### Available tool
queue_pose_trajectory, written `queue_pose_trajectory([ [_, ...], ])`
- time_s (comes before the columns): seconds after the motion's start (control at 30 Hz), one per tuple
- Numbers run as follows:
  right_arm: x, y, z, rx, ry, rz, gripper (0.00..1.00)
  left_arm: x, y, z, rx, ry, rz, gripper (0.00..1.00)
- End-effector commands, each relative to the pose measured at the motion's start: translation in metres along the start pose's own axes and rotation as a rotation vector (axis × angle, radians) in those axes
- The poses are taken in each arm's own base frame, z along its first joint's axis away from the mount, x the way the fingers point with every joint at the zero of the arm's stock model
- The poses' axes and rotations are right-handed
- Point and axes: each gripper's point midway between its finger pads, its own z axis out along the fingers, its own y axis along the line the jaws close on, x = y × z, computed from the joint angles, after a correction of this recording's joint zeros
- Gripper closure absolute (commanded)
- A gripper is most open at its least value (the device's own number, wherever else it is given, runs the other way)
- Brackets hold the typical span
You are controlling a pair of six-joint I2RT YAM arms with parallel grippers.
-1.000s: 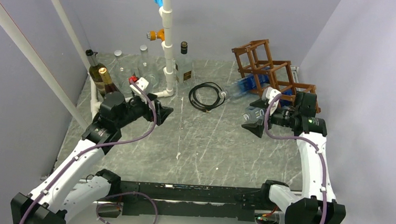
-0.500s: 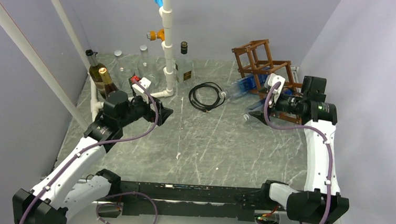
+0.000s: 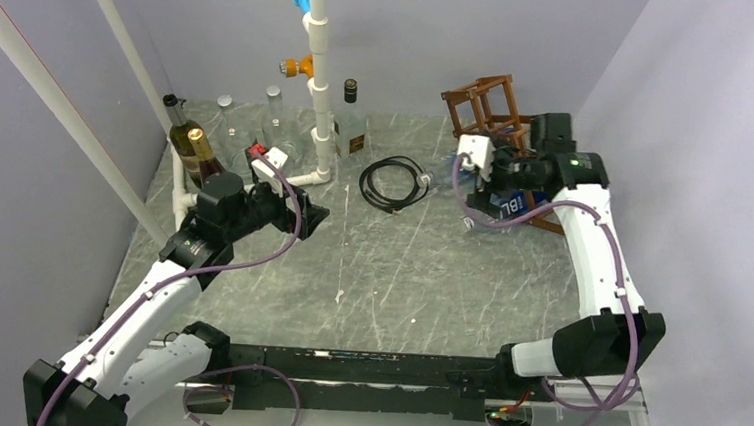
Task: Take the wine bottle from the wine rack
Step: Pick up the wine bottle from the wine rack.
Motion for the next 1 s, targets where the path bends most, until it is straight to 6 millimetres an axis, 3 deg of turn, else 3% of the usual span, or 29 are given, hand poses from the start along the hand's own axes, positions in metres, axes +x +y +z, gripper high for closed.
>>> queue_pose_trajectory([
  [0.0,0.005,-0.012,0.013,0.024,0.137,-0.168,0.00,-0.023,-0.003,-0.004,0.000,-0.050,0.034,0.01],
  [0.17,0.008,-0.016,0.030,-0.009,0.139,-0.255,0.00,-0.023,0.000,-0.003,-0.015,-0.048,0.043,0.00],
  [0.67,0.045,-0.047,0.077,-0.049,0.291,-0.365,0.00,-0.020,0.009,-0.002,-0.047,-0.037,0.054,0.01],
  [0.97,0.063,-0.062,0.096,-0.048,0.343,-0.391,0.00,-0.020,0.014,-0.002,-0.067,-0.039,0.054,0.00],
])
